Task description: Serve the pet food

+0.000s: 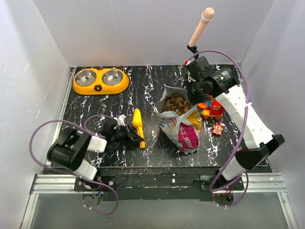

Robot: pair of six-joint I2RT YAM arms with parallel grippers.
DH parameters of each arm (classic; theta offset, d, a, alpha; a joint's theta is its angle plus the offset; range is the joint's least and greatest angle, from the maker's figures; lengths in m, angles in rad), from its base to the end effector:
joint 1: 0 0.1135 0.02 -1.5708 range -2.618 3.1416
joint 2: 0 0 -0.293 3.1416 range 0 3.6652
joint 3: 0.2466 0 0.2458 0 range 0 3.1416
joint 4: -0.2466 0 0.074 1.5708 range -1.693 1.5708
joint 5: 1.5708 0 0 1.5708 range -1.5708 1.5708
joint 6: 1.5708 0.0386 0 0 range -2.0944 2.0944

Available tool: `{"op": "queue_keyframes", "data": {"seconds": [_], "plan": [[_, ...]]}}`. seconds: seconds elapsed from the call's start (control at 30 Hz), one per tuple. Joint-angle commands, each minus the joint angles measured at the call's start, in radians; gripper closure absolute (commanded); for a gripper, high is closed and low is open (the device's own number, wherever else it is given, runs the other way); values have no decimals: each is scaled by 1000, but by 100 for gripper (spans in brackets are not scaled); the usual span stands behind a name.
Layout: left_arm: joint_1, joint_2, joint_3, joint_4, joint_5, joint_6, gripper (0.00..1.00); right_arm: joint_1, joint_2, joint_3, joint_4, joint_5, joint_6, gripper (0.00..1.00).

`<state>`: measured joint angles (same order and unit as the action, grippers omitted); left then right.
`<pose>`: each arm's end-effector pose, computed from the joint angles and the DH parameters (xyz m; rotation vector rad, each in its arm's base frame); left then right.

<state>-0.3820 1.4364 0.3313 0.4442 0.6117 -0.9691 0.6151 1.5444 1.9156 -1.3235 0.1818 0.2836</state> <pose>0.2003 -0.1044 0.1530 -0.3467 2.4549 -1.3533 0.2307 0.1545 0.4576 -0.3413 2.4827 0.1420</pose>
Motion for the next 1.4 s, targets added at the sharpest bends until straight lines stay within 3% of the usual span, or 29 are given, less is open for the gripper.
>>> {"op": "queue_keyframes", "data": {"seconds": [0.0,0.13,0.27,0.37,0.43,0.57,0.77,1.0,1.17,1.3,1.37], "plan": [[17,213,-57,525,180,-117,100,3,-106,30,49,-74,-1,99],[26,386,-52,727,238,-184,100,3,-107,23,49,-79,-11,99],[37,369,-74,684,197,-157,100,3,-109,10,58,-96,-11,99],[38,256,-66,439,143,-65,86,3,-107,10,56,-107,-11,99],[38,156,-43,233,91,24,68,3,-109,8,60,-108,-12,99],[66,0,-17,-2,54,131,59,3,-118,-6,61,-108,-11,99],[86,-265,9,-277,-24,176,45,3,-116,3,67,-125,-11,99],[7,-527,64,-631,-379,78,22,5,-132,-10,75,-143,5,99],[-142,-452,161,-754,-640,5,30,6,-150,-43,87,-148,3,99],[-193,-354,172,-749,-676,-104,48,5,-150,-40,90,-145,-1,99],[-208,-347,176,-749,-705,-126,50,3,-150,-33,86,-148,-3,99]]}}
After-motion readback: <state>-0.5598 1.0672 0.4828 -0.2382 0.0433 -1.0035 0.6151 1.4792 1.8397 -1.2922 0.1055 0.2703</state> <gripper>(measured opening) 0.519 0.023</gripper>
